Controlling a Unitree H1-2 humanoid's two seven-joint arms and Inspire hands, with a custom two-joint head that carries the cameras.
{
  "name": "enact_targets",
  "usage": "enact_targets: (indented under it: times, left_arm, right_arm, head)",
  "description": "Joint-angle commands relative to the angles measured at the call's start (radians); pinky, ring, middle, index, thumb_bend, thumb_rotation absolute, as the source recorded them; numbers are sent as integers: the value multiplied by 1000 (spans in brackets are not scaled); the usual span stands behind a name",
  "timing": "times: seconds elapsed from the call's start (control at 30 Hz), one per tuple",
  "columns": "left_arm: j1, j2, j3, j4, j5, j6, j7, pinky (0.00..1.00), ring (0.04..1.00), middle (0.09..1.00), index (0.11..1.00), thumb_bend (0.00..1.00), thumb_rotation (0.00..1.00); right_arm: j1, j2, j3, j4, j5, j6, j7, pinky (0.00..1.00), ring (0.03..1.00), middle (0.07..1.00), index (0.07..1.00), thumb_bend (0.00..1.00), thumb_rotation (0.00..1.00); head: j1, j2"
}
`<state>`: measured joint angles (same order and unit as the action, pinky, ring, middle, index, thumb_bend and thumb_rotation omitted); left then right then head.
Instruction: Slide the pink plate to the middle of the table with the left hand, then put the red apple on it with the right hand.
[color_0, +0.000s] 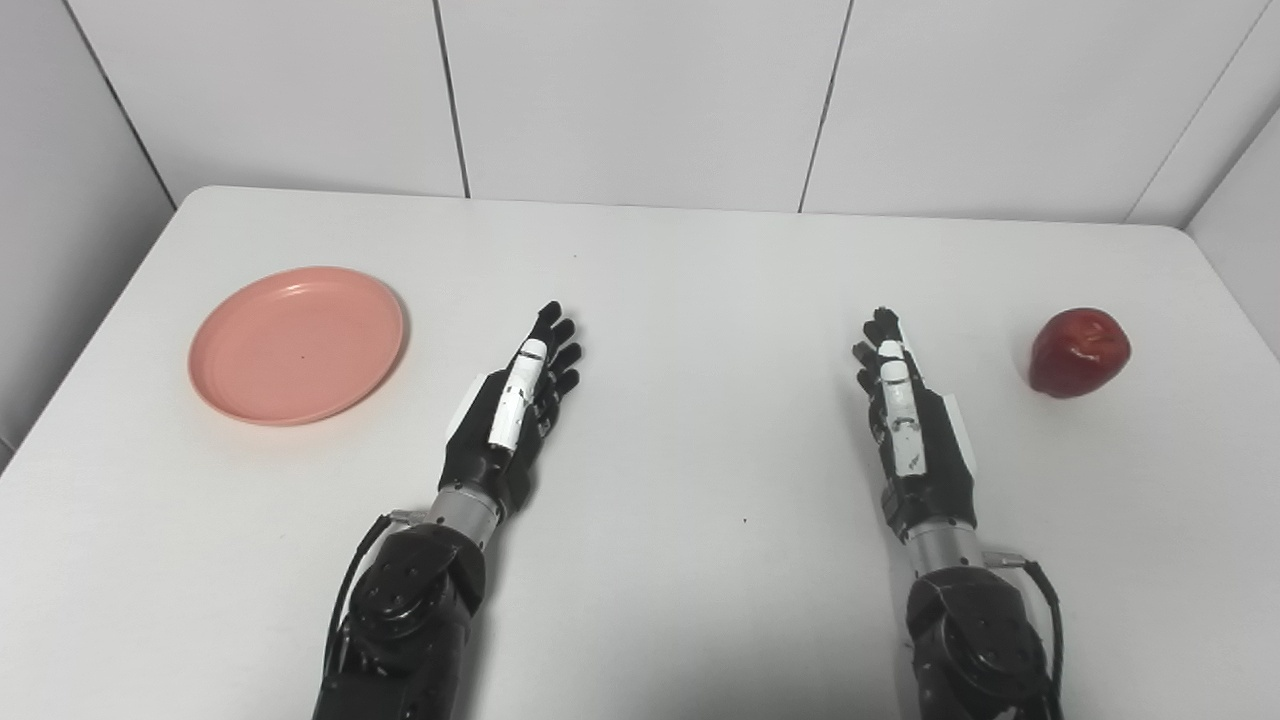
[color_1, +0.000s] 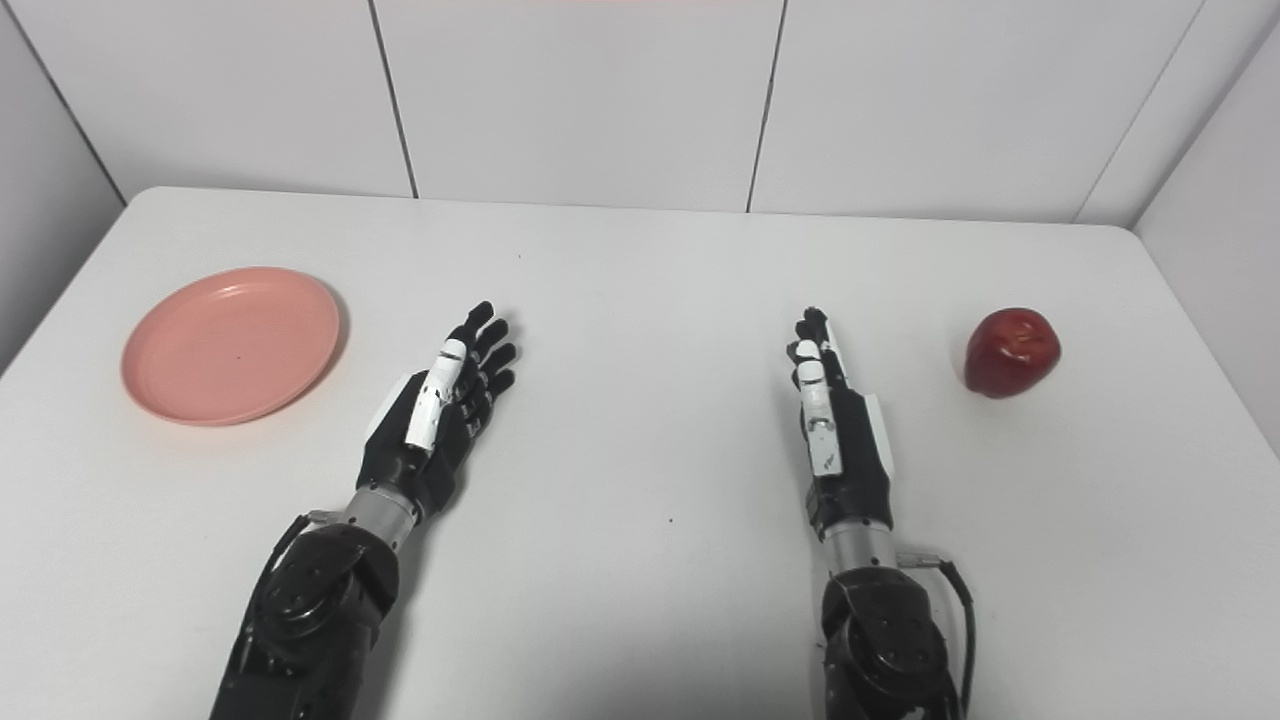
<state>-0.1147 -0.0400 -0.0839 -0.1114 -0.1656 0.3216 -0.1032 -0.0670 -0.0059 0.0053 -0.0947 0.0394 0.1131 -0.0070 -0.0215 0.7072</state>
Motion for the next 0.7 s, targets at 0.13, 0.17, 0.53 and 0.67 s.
enact_targets:
  times: [0.13,0.17,0.53,0.67]
  left_arm:
    - [-18,0,-6,-38,3,-21,-12,1000,987,1000,994,388,1000]
    - [-17,0,-7,-39,3,-20,-12,1000,988,1000,995,390,1000]
    - [-17,-2,-6,-42,0,-16,-12,1000,986,1000,992,391,1000]
    - [-16,1,-7,-43,-3,-17,-17,1000,988,1000,995,394,1000]
  right_arm:
    - [-28,1,2,-22,-3,-23,6,1000,962,975,974,220,1000]
    - [-28,2,1,-23,-1,-22,7,1000,965,975,973,218,1000]
    - [-30,7,-3,-25,-2,-12,2,1000,962,969,968,215,1000]
    - [-30,6,-1,-27,1,-17,6,1000,963,970,969,216,1000]
  head:
    - [-1,1]
    - [-1,1]
    - [-1,0]
    - [-2,2]
